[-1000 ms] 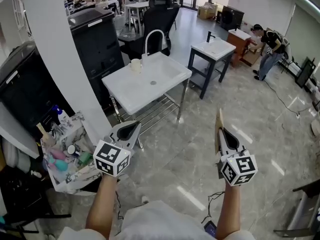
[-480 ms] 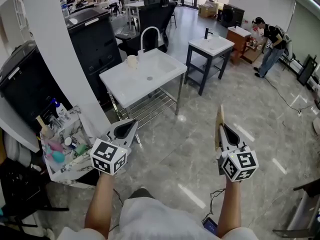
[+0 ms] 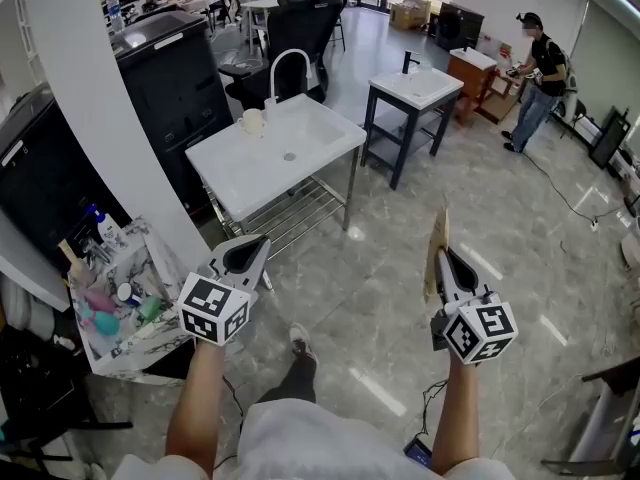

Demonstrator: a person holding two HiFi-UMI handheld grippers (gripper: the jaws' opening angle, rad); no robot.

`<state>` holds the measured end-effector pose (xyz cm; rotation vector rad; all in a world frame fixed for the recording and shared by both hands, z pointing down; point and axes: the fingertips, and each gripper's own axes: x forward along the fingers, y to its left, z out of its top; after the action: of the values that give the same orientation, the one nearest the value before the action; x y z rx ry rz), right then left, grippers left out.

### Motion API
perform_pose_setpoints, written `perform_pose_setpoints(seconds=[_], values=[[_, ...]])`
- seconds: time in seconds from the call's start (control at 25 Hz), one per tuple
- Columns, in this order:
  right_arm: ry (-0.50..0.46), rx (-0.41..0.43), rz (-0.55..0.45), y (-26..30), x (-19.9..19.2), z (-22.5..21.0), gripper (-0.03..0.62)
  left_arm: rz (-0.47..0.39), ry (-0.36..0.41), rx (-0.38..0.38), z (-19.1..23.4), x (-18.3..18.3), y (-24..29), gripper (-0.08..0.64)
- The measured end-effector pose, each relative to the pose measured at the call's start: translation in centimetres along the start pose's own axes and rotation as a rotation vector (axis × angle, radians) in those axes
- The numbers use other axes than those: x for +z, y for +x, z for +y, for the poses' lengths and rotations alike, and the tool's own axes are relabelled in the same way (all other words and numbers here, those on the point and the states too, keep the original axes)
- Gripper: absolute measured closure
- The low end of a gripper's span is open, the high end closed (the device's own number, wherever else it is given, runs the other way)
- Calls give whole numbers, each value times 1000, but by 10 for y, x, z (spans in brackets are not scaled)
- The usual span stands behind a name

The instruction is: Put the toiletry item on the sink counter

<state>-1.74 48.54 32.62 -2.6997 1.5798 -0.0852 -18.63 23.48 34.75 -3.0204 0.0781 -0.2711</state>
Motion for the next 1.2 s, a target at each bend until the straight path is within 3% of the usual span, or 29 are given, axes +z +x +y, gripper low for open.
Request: perform_pose_setpoints(seconds=[0.2, 0.64, 1.2], values=[[-22, 1, 28, 58, -6, -23, 581, 3, -12, 5, 46, -11, 56, 549], [-94, 41, 95, 250, -6, -57, 583, 17, -34, 10, 177, -12, 190, 549], [-80, 106, 192, 373, -37, -71, 583, 81, -92, 54, 258, -42, 245, 549]])
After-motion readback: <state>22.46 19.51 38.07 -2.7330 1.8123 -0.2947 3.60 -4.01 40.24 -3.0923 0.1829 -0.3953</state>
